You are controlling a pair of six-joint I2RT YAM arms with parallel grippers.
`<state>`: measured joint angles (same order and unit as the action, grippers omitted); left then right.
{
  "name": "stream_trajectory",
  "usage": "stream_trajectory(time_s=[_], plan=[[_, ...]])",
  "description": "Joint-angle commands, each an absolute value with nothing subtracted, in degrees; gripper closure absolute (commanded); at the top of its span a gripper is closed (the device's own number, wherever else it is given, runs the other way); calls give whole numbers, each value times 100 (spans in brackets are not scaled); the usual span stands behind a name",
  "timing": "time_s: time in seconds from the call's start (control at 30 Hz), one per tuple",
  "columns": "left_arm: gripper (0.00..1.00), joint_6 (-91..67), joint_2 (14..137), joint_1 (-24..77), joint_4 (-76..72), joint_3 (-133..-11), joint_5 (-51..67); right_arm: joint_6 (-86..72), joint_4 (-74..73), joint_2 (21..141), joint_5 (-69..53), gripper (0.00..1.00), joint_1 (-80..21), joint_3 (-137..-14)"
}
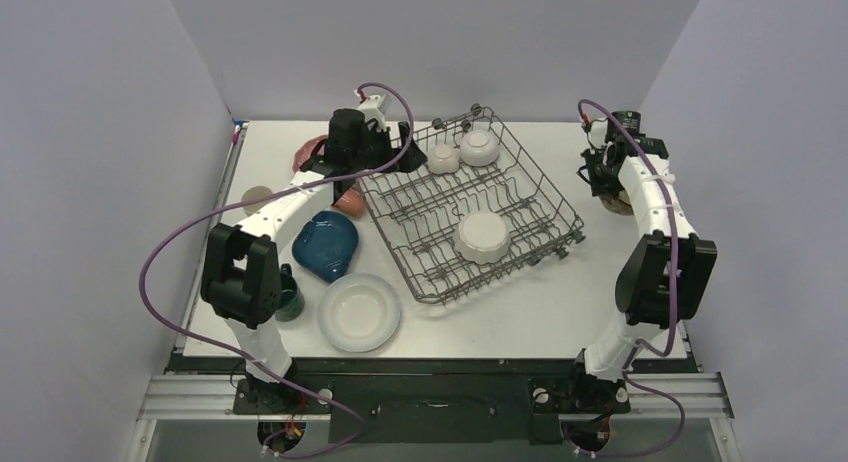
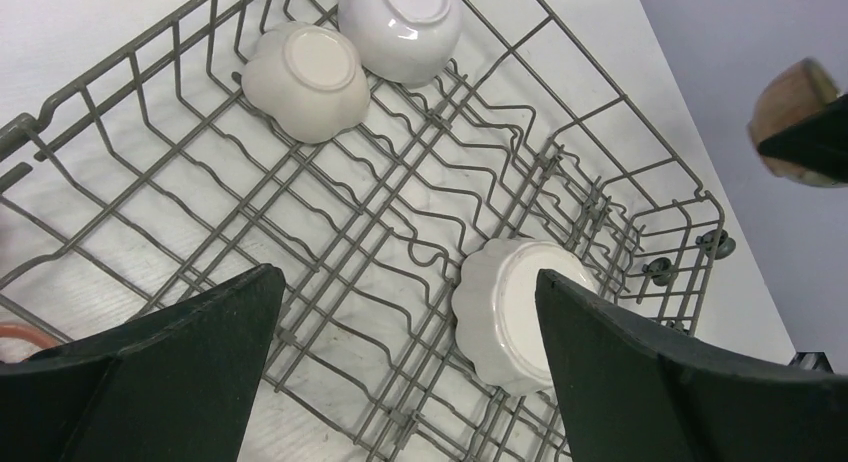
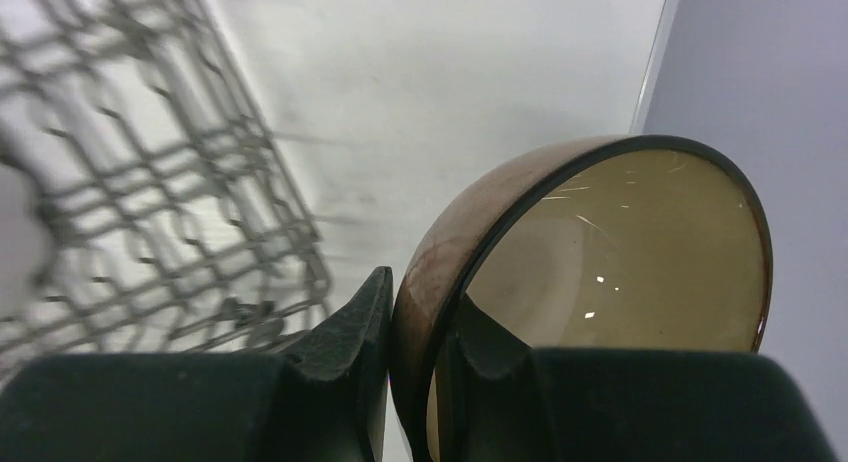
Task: Unload the mixed dishes from the dish rack
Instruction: Place the bowl at the center of the board, then pick up the bowl from the dish rack.
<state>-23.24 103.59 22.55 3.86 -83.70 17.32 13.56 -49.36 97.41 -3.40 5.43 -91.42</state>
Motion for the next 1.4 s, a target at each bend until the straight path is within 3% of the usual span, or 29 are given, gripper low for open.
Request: stream_trajectory(time_s=[0.0,0.2,0.4,0.73,0.93,1.03,1.13,1.37], plan=[[4,-2466,9865,2385,489,-8111,1947,2116,-4640,10130,615,100,883,-8886],[4,-3476,9187,2720,-627,-6657,2023,2193,-3854,10495,1025,100,930,-8202],[4,-4083,8804,2999,-965,-6141,1892,2106,-3597,10610,943,96,949,-7796],[4,-5956,8715,3551,-1929,-5428,1712,2074,-3583,10178,237,68,1185,-7183],[4,-6568,8929,3961,-1608,-5556,1130,2380,-4021,9134,150,45,1265,-7165],[3,-6676,9079,4151,-1180,-5713,720,2753,-4438,8439,75,40,1261,-7480],[3,-6706,9333,4258,-953,-5807,541,3079,-4799,8088,-586,34,1169,-7854],[3,-6562,9832,4374,-1525,-5830,786,2932,-5346,8199,-3076,34,15,-8270]])
